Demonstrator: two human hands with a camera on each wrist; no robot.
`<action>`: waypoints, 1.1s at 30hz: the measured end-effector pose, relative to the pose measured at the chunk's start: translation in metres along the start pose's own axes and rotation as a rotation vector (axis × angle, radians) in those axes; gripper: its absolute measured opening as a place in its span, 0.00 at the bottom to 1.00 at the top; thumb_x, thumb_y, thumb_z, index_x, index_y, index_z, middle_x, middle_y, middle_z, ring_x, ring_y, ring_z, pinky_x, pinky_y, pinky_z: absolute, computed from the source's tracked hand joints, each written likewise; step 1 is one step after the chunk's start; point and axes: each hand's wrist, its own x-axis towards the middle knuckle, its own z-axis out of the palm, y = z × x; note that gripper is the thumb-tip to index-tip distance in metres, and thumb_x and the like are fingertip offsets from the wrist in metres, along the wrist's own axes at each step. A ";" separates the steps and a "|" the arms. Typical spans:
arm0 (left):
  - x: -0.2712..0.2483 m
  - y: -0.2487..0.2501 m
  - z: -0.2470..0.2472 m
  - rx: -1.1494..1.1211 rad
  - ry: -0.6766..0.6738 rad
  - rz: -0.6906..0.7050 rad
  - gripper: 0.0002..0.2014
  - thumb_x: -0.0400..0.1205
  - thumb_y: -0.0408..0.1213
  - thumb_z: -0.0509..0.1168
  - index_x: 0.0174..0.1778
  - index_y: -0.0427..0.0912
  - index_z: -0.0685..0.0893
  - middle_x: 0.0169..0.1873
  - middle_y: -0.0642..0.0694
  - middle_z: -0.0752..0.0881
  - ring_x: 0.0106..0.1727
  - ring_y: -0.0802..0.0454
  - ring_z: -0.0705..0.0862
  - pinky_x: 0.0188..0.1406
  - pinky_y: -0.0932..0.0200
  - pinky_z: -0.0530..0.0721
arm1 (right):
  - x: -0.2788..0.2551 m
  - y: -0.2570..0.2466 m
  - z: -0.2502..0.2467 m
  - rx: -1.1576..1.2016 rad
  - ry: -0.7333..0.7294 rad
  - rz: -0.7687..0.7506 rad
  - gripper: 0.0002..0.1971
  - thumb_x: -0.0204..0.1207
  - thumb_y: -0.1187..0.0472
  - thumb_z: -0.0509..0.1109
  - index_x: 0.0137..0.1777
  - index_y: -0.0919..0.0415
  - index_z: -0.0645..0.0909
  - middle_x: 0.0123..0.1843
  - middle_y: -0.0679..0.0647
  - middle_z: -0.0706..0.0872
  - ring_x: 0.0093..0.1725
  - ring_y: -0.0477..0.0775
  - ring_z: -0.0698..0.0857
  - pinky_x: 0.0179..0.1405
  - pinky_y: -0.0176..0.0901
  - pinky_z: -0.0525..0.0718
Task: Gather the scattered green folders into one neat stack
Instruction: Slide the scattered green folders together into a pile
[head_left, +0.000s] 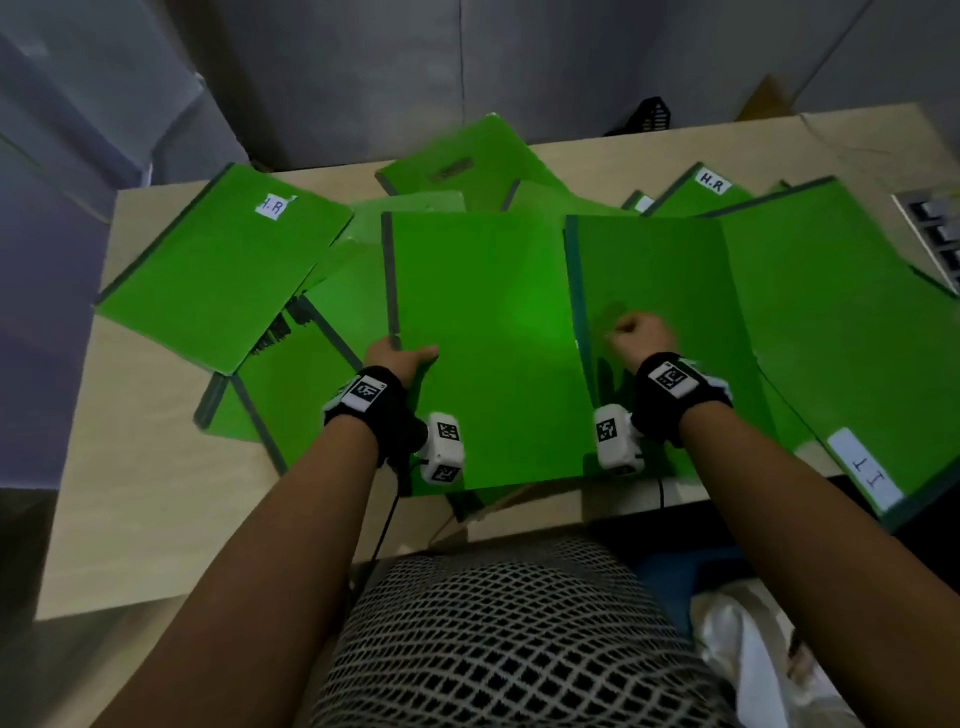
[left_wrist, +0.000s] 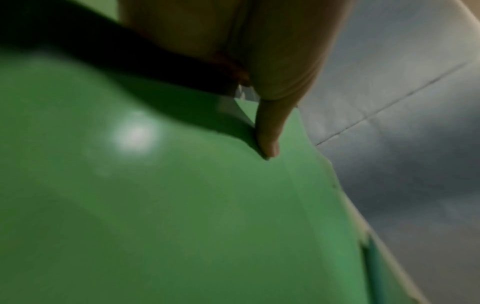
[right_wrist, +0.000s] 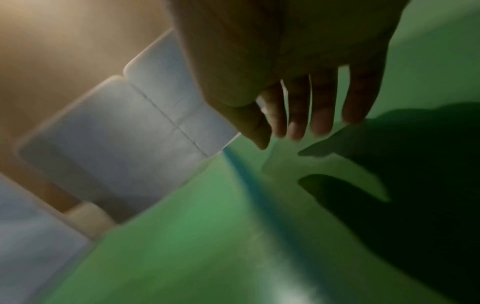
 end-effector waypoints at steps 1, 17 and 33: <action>0.001 -0.001 0.001 0.021 0.025 -0.004 0.38 0.81 0.45 0.69 0.82 0.32 0.61 0.78 0.34 0.70 0.75 0.35 0.73 0.71 0.45 0.74 | 0.008 0.009 -0.013 -0.108 0.082 0.024 0.24 0.76 0.56 0.72 0.68 0.68 0.77 0.67 0.65 0.81 0.66 0.65 0.80 0.65 0.56 0.79; 0.000 -0.009 0.009 0.362 0.242 -0.189 0.37 0.74 0.62 0.69 0.76 0.46 0.74 0.78 0.32 0.65 0.75 0.30 0.68 0.74 0.41 0.68 | 0.035 0.104 -0.068 0.048 0.087 0.331 0.78 0.30 0.33 0.85 0.82 0.61 0.53 0.78 0.65 0.71 0.70 0.73 0.76 0.67 0.68 0.76; 0.005 -0.004 -0.038 -0.189 0.255 0.029 0.40 0.80 0.31 0.70 0.82 0.36 0.53 0.78 0.33 0.66 0.77 0.35 0.70 0.73 0.44 0.70 | 0.031 -0.035 -0.117 -0.087 0.378 -0.179 0.44 0.60 0.40 0.82 0.67 0.67 0.70 0.68 0.67 0.79 0.67 0.70 0.78 0.65 0.60 0.78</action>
